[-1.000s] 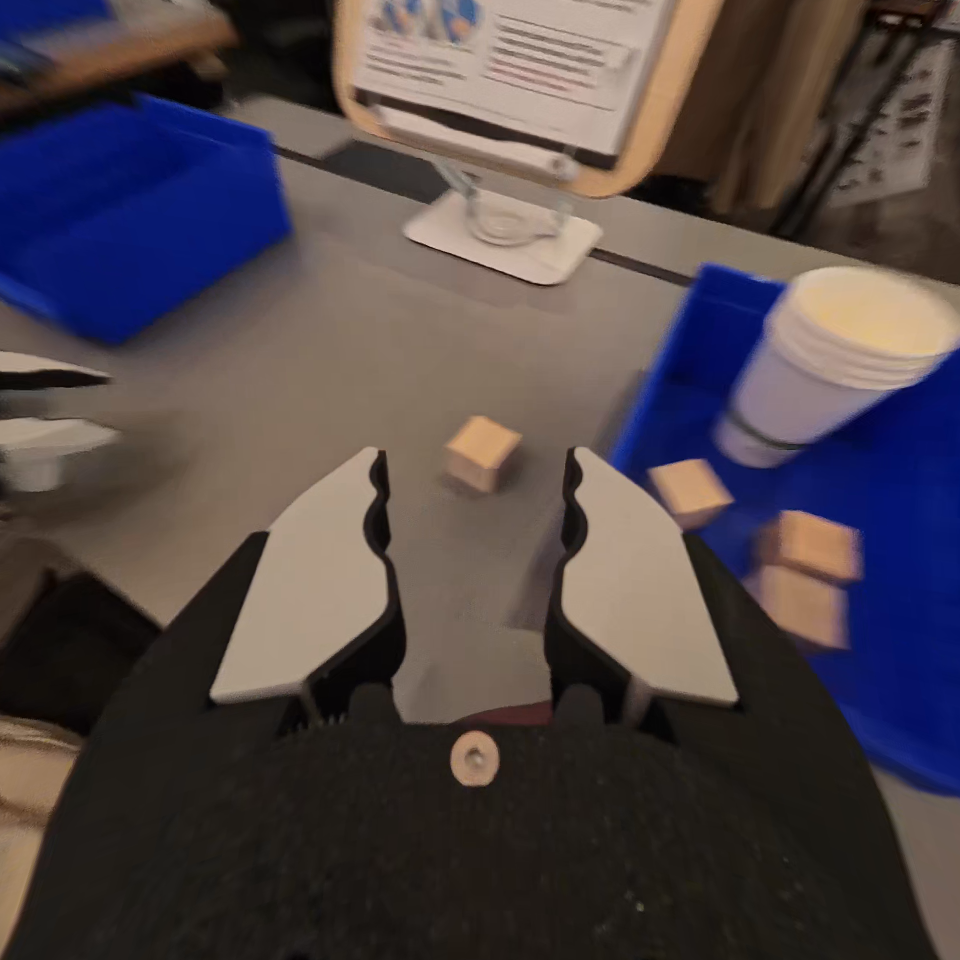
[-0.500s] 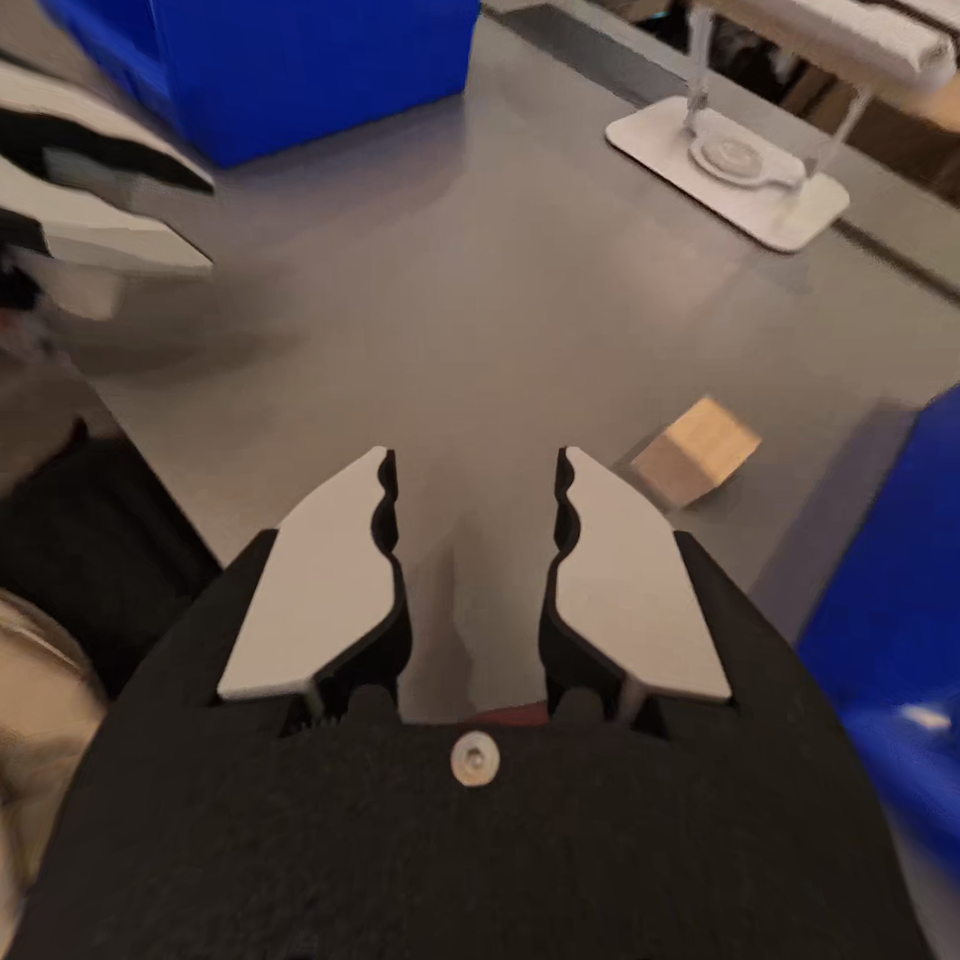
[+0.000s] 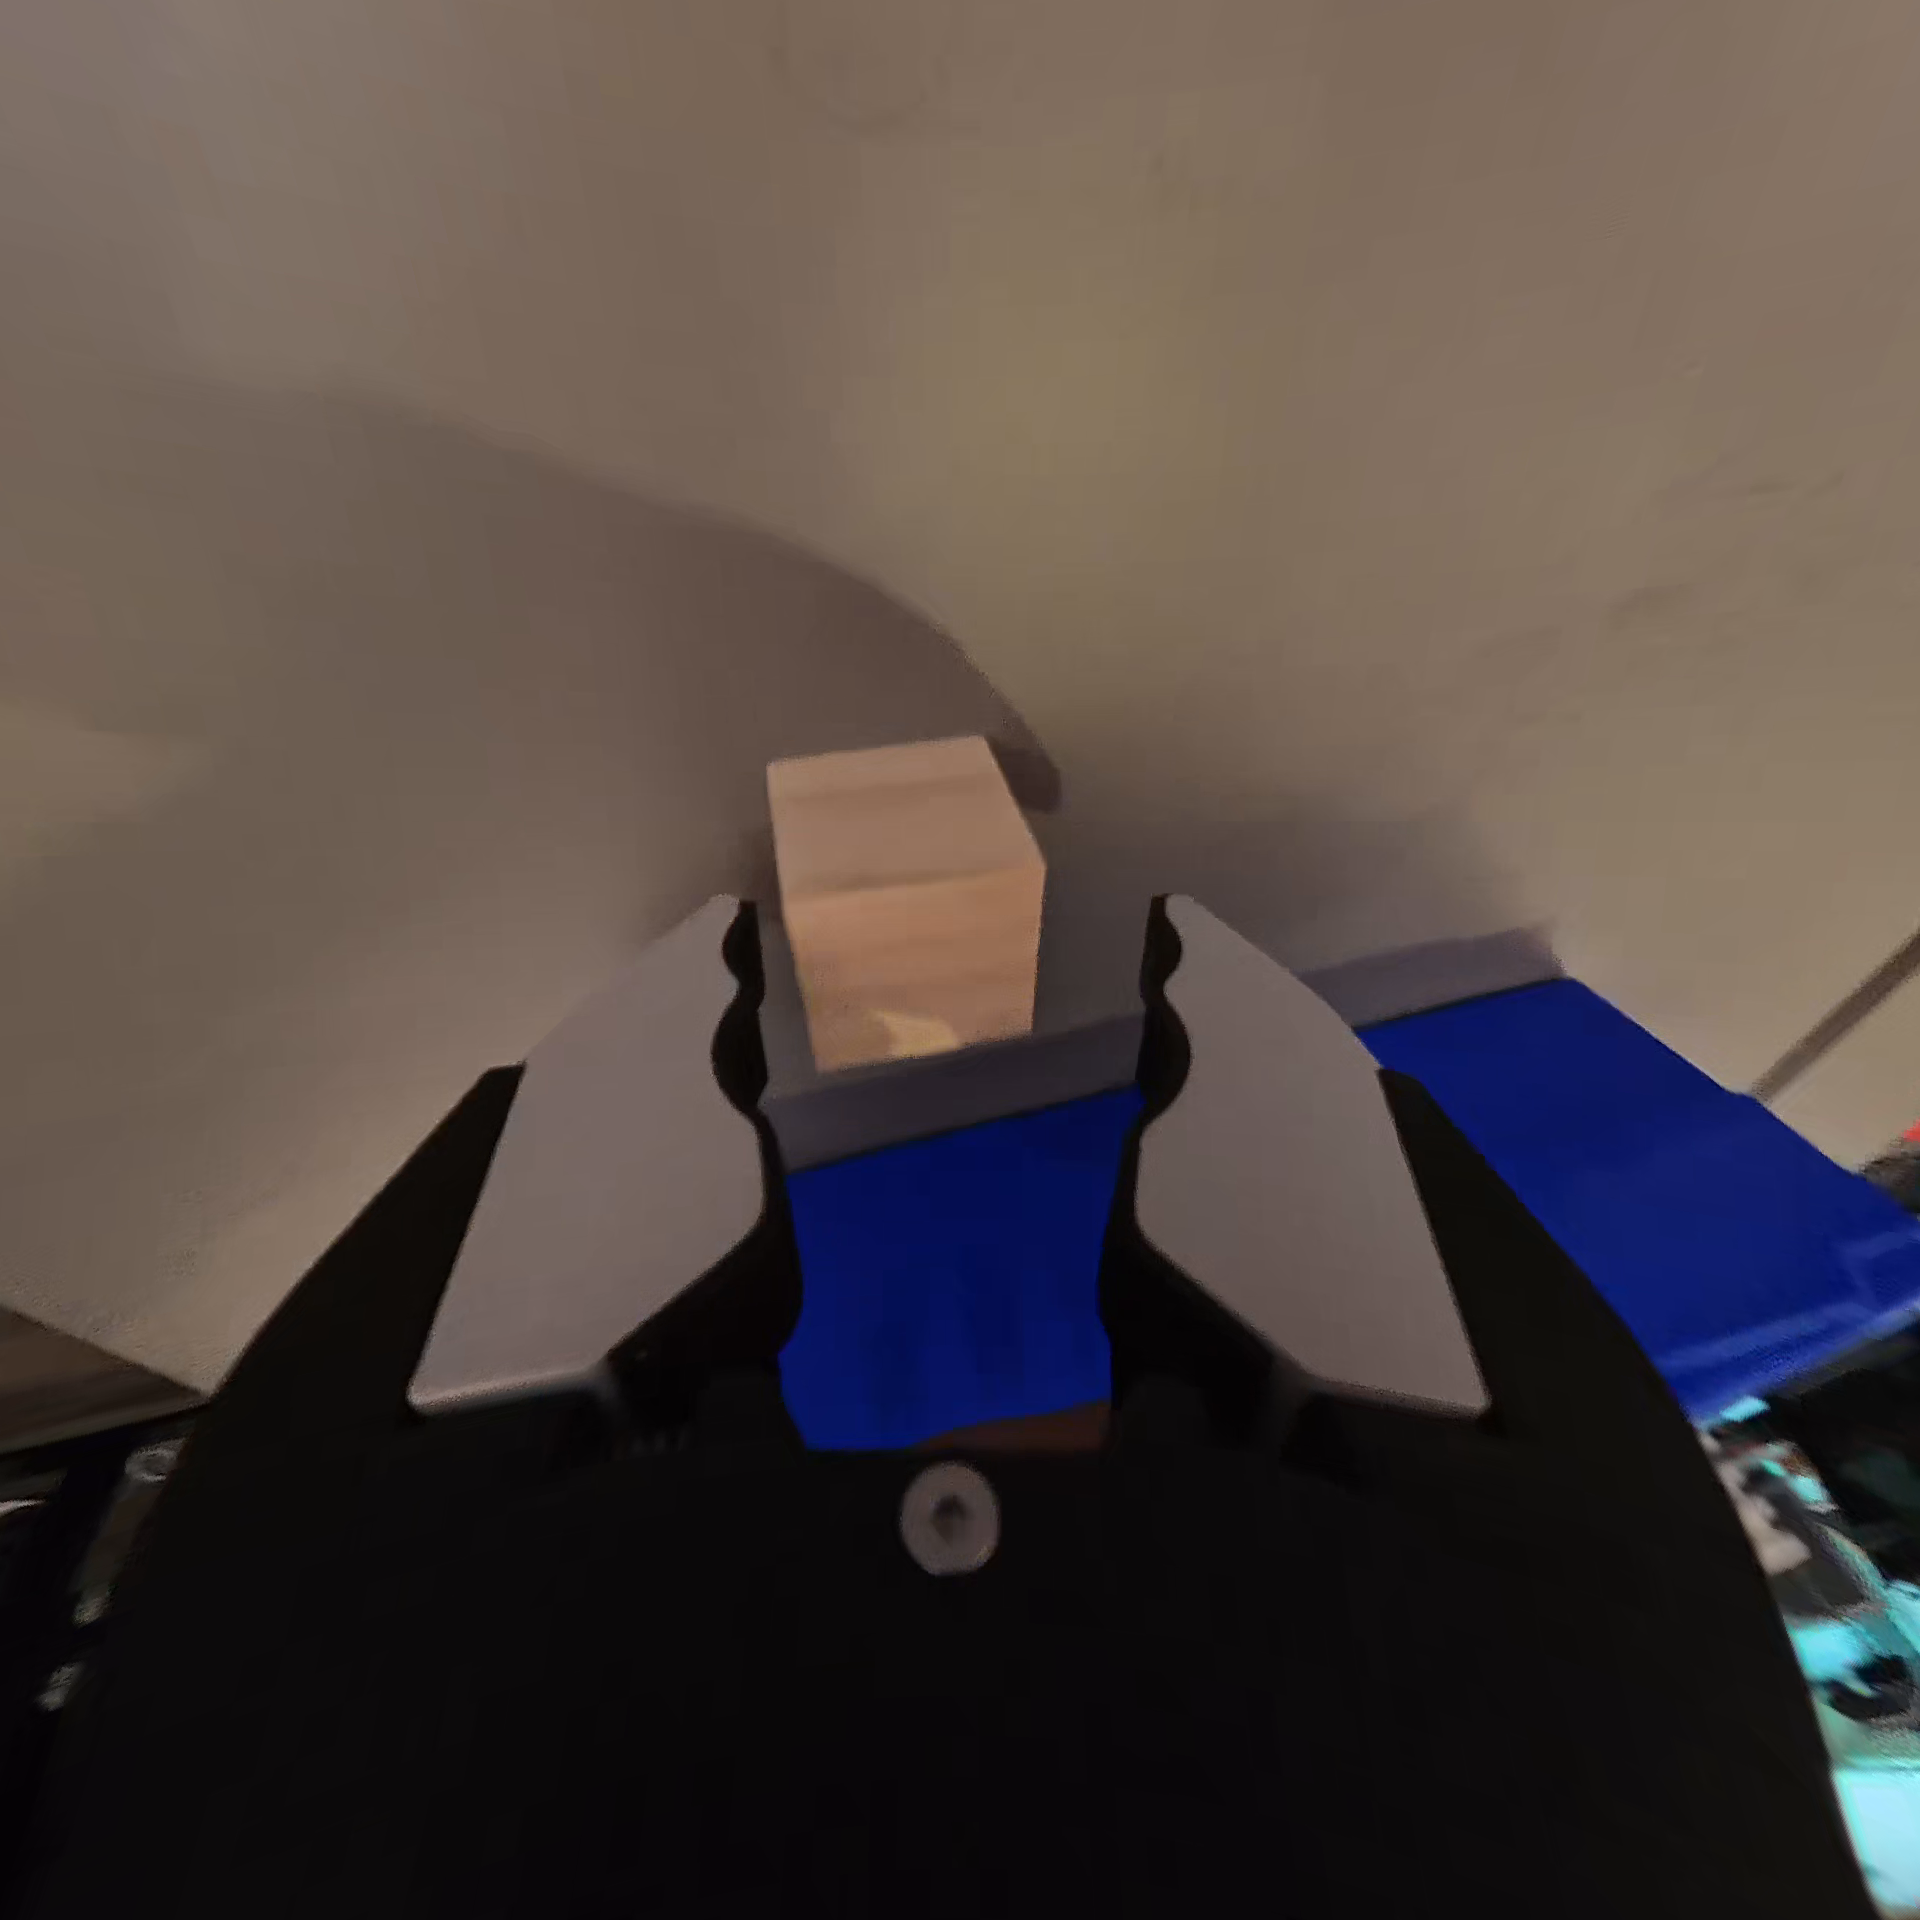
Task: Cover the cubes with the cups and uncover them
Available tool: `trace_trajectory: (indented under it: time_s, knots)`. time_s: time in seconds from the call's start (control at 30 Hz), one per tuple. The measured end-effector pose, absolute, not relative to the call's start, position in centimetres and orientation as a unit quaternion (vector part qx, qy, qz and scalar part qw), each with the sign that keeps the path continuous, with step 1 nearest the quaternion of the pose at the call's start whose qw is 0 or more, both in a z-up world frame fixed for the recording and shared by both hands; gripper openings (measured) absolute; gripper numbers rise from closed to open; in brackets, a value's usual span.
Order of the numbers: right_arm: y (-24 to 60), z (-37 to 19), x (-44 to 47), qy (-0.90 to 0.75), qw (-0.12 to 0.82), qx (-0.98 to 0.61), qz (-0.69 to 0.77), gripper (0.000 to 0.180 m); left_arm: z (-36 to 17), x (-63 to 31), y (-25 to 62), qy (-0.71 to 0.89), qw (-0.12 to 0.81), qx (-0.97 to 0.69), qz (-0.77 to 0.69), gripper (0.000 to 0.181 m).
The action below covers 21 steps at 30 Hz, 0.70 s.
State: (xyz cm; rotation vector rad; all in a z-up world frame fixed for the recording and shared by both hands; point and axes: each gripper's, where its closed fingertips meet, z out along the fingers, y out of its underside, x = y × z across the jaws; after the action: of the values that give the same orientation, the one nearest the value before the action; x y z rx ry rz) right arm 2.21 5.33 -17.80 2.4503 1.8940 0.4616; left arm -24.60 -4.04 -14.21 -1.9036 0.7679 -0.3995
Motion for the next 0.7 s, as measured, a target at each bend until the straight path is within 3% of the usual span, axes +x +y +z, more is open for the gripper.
trace_trajectory:
  time_s: [0.1, 0.17, 0.37, 0.47, 0.57, 0.7]
  knots:
    - [5.1, -19.4, 2.3, 0.583, 0.036, 0.804, 0.113, 0.048, -14.2, -25.0, -4.0, 0.320, 0.506, -0.786, -0.155, 0.055]
    - [5.2, -17.8, 1.9, 0.589, 0.009, 0.801, 0.109, 0.048, -14.2, -25.0, -4.1, 0.319, 0.506, -0.786, -0.155, 0.055]
    - [4.0, -5.1, 3.6, 0.562, -0.119, 0.811, 0.111, 0.047, -14.6, -24.6, -4.3, 0.326, 0.500, -0.787, -0.154, 0.055]
    - [2.4, -0.7, 8.8, 0.471, -0.114, 0.869, 0.106, 0.047, -14.9, -24.3, -4.5, 0.331, 0.495, -0.788, -0.155, 0.055]
    - [0.8, -1.2, 14.8, 0.367, -0.060, 0.922, 0.105, 0.047, -14.8, -23.9, -4.6, 0.335, 0.497, -0.786, -0.151, 0.055]
    - [-0.9, -7.0, 17.7, 0.323, 0.018, 0.944, 0.060, 0.047, -14.9, -23.3, -4.7, 0.342, 0.495, -0.784, -0.152, 0.055]
